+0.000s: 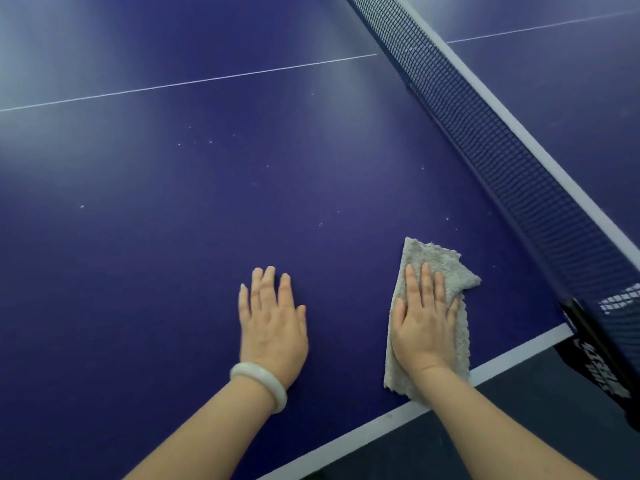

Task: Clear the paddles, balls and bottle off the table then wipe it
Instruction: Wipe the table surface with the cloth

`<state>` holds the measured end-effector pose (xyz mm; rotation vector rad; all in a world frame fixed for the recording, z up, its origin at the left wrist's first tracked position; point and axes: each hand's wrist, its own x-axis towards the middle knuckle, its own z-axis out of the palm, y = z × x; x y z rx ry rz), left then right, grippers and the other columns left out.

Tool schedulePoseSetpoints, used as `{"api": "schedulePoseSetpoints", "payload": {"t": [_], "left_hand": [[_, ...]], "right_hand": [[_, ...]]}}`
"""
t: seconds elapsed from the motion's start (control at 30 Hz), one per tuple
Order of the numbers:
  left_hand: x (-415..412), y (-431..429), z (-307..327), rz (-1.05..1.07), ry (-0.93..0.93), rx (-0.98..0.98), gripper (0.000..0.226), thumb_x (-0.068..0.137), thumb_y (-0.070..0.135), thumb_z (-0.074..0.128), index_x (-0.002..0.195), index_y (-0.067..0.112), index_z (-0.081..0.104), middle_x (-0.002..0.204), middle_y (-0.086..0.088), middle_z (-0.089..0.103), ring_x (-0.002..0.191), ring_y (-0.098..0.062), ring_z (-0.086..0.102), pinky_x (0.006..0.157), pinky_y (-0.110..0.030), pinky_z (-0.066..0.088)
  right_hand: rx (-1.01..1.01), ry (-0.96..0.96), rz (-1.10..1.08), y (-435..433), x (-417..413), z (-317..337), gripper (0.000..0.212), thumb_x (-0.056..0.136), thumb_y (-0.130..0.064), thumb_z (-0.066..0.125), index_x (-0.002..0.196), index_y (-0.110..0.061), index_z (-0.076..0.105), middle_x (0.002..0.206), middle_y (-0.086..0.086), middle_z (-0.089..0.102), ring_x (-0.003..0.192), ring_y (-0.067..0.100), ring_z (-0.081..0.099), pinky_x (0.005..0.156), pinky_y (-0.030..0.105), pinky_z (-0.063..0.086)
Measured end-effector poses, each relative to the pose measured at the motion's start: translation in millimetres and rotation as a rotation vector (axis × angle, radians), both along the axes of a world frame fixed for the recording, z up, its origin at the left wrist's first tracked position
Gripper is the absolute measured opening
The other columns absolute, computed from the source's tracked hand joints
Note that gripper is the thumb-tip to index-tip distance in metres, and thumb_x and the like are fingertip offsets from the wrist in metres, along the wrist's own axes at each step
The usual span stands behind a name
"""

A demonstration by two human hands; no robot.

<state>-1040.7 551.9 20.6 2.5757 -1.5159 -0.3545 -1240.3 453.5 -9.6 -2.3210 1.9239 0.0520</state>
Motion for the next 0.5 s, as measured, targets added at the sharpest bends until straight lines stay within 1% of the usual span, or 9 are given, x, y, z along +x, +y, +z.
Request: {"api": "schedulePoseSetpoints", "payload": {"t": [0.07, 0.13, 0.2, 0.27, 0.4, 0.47, 0.5], "left_hand": [[-21.7, -28.0, -1.3, 0.011, 0.028, 0.030, 0.064, 0.102, 0.043, 0.029, 0.155, 0.011, 0.015, 0.162, -0.016, 0.005, 0.151, -0.030, -0.004, 0.123, -0.046, -0.001], [-42.9, -48.5, -5.6, 0.050, 0.039, 0.089, 0.069, 0.102, 0.047, 0.024, 0.155, 0.008, 0.006, 0.162, -0.020, -0.004, 0.150, -0.034, -0.011, 0.122, -0.049, -0.004], [-57.6, -57.6, -11.2, 0.110, 0.045, 0.109, 0.073, 0.101, 0.049, 0.023, 0.155, 0.006, -0.001, 0.161, -0.023, -0.010, 0.148, -0.038, -0.017, 0.121, -0.051, -0.007], [-64.5, -57.8, -16.6, 0.144, 0.025, 0.098, 0.075, 0.100, 0.050, 0.020, 0.154, 0.004, -0.005, 0.160, -0.024, -0.014, 0.147, -0.039, -0.020, 0.120, -0.052, -0.009], [-67.8, -55.4, -23.1, 0.150, -0.034, 0.103, 0.074, 0.096, 0.050, 0.005, 0.153, 0.004, -0.007, 0.160, -0.024, -0.013, 0.148, -0.037, -0.018, 0.120, -0.052, -0.009], [-69.1, -56.4, -23.5, 0.159, -0.048, 0.112, 0.076, 0.092, 0.050, -0.003, 0.154, 0.005, -0.007, 0.160, -0.023, -0.013, 0.148, -0.036, -0.017, 0.120, -0.051, -0.009], [-69.7, -56.8, -23.2, 0.165, -0.054, 0.110, 0.077, 0.091, 0.050, -0.005, 0.154, 0.005, -0.006, 0.161, -0.023, -0.012, 0.149, -0.035, -0.016, 0.120, -0.051, -0.009]], "right_hand": [[0.011, -0.014, -0.004, -0.3, 0.6, -0.4, 0.063, 0.096, -0.043, 0.003, 0.157, -0.028, -0.003, 0.165, -0.002, -0.006, 0.151, 0.017, -0.012, 0.122, 0.050, -0.008], [0.015, -0.018, -0.005, -0.8, 0.8, -1.0, 0.063, 0.095, -0.042, 0.003, 0.156, -0.028, -0.004, 0.165, -0.002, -0.008, 0.151, 0.017, -0.014, 0.121, 0.050, -0.011], [0.017, -0.008, 0.002, -0.9, 0.5, -1.2, 0.063, 0.096, -0.042, 0.003, 0.156, -0.028, -0.006, 0.164, -0.002, -0.011, 0.150, 0.017, -0.016, 0.121, 0.049, -0.013], [0.007, -0.015, 0.012, -0.7, -0.1, -1.6, 0.063, 0.097, -0.040, 0.006, 0.157, -0.025, -0.005, 0.164, -0.001, -0.009, 0.151, 0.018, -0.015, 0.121, 0.049, -0.012], [0.003, -0.071, 0.026, -1.7, -1.6, -1.8, 0.061, 0.098, -0.035, 0.013, 0.157, -0.018, 0.007, 0.165, 0.003, 0.001, 0.152, 0.020, -0.005, 0.122, 0.052, 0.000], [0.014, -0.085, 0.087, -3.1, -10.3, -0.8, 0.061, 0.098, -0.033, 0.016, 0.156, -0.016, 0.011, 0.164, 0.003, 0.005, 0.152, 0.020, 0.000, 0.122, 0.052, 0.008], [0.011, -0.082, 0.130, -5.1, -18.9, -0.4, 0.060, 0.098, -0.033, 0.018, 0.156, -0.017, 0.014, 0.164, 0.003, 0.008, 0.152, 0.020, 0.002, 0.121, 0.052, 0.010]]}}
